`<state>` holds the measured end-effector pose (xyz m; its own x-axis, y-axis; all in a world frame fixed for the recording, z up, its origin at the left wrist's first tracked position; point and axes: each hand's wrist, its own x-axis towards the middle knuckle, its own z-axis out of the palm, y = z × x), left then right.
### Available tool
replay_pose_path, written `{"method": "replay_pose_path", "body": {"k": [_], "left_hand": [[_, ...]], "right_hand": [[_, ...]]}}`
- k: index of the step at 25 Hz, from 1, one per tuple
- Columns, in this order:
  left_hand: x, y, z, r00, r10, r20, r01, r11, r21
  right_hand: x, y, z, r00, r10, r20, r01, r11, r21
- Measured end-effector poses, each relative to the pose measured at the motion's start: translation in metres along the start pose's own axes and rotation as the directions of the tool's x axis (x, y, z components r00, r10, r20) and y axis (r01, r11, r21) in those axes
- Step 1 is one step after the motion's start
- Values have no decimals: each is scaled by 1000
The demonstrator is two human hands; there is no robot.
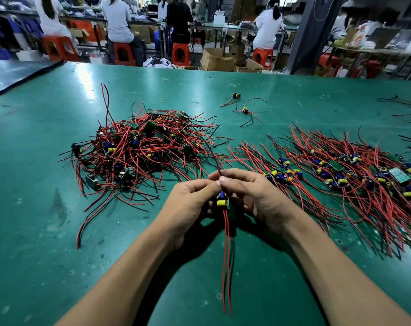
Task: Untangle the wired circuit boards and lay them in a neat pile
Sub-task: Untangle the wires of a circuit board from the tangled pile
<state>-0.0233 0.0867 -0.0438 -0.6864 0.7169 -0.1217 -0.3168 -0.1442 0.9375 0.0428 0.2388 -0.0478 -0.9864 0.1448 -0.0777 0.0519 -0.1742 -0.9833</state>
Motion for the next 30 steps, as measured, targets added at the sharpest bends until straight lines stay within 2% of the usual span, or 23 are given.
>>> {"method": "replay_pose_path", "body": {"k": [8,12,17,19,23,30], "left_hand": [[-1,0,2,997,65,-32,-59,988,143],[1,-1,2,997,77,-25,-72,984,166],[0,-2,5,999,46,30,-51,976,213],[0,-2,4,999,43,23,-47,976,214],[-2,-2,5,997,34,76,-50,972,229],[-3,0,4,997,24,69,-39,974,222]], "right_hand": [[0,-2,4,985,-16,-173,6,998,-57],[5,0,7,955,54,-290,-32,996,80],[12,-2,-1,892,30,-450,66,978,196],[13,-4,0,896,56,-441,76,958,276],[12,-10,0,908,207,-364,-2,871,490],[8,-20,-5,909,192,-370,84,784,615]]}}
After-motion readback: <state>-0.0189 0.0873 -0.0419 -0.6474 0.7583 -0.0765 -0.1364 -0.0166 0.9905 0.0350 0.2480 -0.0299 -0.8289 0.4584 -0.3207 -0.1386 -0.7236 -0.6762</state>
